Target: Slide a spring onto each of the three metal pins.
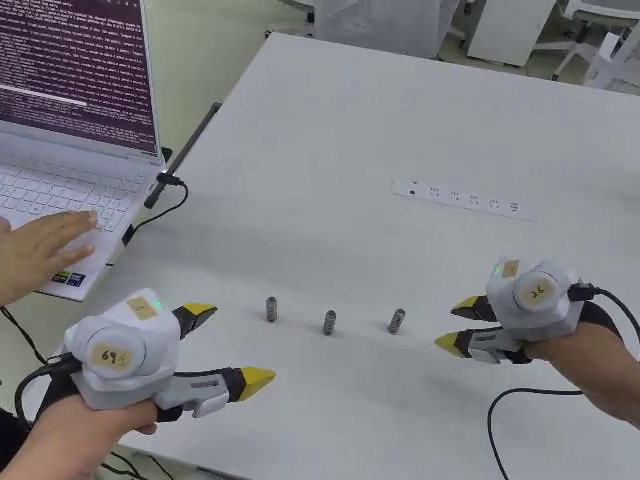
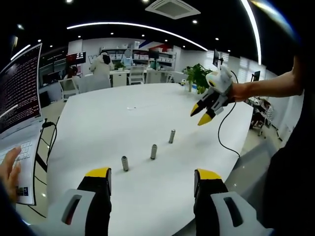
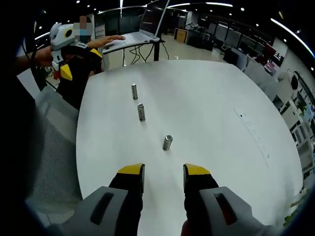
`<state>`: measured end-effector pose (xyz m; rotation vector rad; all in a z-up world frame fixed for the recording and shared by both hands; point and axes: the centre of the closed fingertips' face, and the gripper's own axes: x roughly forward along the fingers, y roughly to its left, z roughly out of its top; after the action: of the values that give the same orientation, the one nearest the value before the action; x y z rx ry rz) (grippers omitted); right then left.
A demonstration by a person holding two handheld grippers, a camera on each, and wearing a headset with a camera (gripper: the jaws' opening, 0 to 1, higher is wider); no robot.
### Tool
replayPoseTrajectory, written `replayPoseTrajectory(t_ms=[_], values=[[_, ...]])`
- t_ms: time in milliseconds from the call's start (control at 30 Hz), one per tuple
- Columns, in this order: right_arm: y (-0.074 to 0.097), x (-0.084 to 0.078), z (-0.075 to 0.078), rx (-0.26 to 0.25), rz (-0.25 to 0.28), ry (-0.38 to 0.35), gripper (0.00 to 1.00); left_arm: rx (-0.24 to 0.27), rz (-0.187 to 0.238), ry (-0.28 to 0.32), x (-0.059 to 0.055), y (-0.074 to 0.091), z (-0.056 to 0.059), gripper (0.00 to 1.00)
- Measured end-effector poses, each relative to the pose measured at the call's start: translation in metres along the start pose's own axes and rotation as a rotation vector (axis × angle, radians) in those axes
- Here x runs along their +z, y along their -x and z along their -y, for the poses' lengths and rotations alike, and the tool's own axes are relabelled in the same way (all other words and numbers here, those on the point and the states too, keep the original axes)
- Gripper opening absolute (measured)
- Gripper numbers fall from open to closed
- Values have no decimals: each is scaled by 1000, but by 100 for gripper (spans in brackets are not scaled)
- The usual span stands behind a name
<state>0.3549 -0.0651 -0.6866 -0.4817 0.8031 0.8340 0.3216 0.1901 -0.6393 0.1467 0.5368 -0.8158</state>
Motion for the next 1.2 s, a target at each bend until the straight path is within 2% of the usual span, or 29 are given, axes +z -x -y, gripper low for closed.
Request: replayPoseTrajectory(t_ms=[200,300,567,667,767,833,967,1167,1200], values=[[15,-8,-3,-45,27,-49,31,-7,4,-13,4,-2,0,65],[23,-9,-4,-71,40,-62,32,-28,15,15,8,-3,2,67],[50,-13,-2,-143,103,-132,32,-21,-6,-7,11,-6,-2,71],[61,-15,-3,-174,123,-164,32,-26,3,-9,15,-6,-2,66],[71,-18,-6,-201,141,-192,32,-29,4,14,17,-7,-3,64],[75,-20,-6,-213,148,-204,32,-21,3,6,18,-6,-4,64],[88,-23,-12,-246,191,-253,33,-23,34,1,26,-4,-4,65],[98,-32,-22,-258,216,-296,37,-17,46,-2,28,-2,-7,68],[100,-34,-25,-261,218,-306,37,-16,51,19,28,0,-8,68]])
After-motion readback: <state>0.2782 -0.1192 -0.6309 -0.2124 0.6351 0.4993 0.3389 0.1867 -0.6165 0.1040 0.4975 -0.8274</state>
